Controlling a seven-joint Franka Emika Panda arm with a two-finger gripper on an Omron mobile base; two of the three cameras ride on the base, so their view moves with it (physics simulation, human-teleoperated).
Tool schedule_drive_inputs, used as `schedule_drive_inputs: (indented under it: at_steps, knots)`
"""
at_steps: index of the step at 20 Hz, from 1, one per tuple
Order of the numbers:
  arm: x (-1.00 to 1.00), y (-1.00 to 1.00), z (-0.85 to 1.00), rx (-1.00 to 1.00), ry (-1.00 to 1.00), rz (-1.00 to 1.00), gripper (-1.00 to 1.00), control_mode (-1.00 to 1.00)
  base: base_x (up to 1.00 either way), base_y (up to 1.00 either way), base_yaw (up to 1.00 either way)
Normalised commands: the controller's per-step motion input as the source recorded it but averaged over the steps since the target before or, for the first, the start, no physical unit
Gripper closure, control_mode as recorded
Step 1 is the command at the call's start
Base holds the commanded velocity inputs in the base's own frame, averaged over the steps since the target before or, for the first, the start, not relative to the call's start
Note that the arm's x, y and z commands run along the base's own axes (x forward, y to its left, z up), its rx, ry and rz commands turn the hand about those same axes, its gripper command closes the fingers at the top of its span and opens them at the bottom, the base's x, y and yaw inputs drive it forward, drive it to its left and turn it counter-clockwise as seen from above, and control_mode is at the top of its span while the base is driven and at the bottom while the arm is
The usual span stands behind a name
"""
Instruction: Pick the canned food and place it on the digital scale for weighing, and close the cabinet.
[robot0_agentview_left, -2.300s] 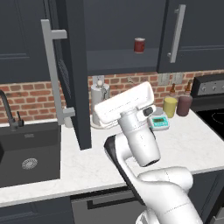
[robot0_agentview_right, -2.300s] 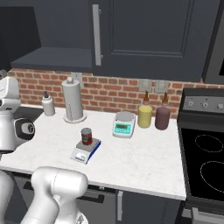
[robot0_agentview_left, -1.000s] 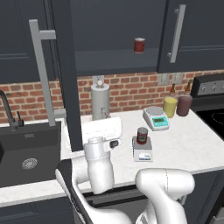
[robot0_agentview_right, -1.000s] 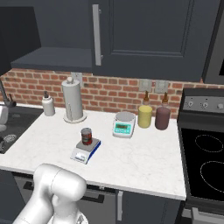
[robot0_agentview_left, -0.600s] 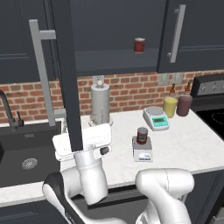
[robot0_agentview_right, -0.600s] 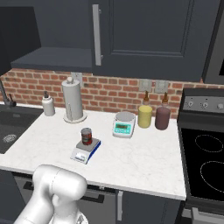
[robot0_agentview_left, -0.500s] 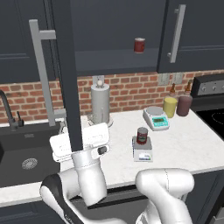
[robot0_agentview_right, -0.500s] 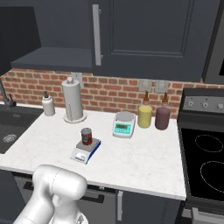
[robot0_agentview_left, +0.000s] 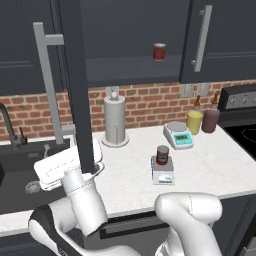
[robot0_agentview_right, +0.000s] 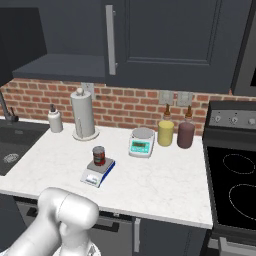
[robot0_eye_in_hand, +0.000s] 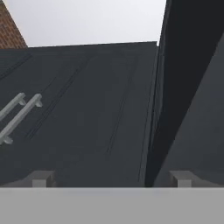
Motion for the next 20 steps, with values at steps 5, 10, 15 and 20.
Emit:
schedule_drive_inputs:
  at_steps: [5, 10, 15, 20]
  knots:
    - [0.19, 0.54, -0.26, 0.01, 0.04, 0.0, -1.0, -1.0, 0.0, 0.0, 0.0]
    - [-0.03, 0.51, 0.03, 0.03, -0.2, -0.02, -1.0, -1.0, 0.0, 0.0, 0.0]
    - [-0.01, 0.59, 0.0, 0.06, -0.27, -0.05, -1.0, -1.0, 0.0, 0.0, 0.0]
    - [-0.06, 0.08, 0.16, 0.11, -0.49, -0.2, -1.0, -1.0, 0.0, 0.0, 0.0]
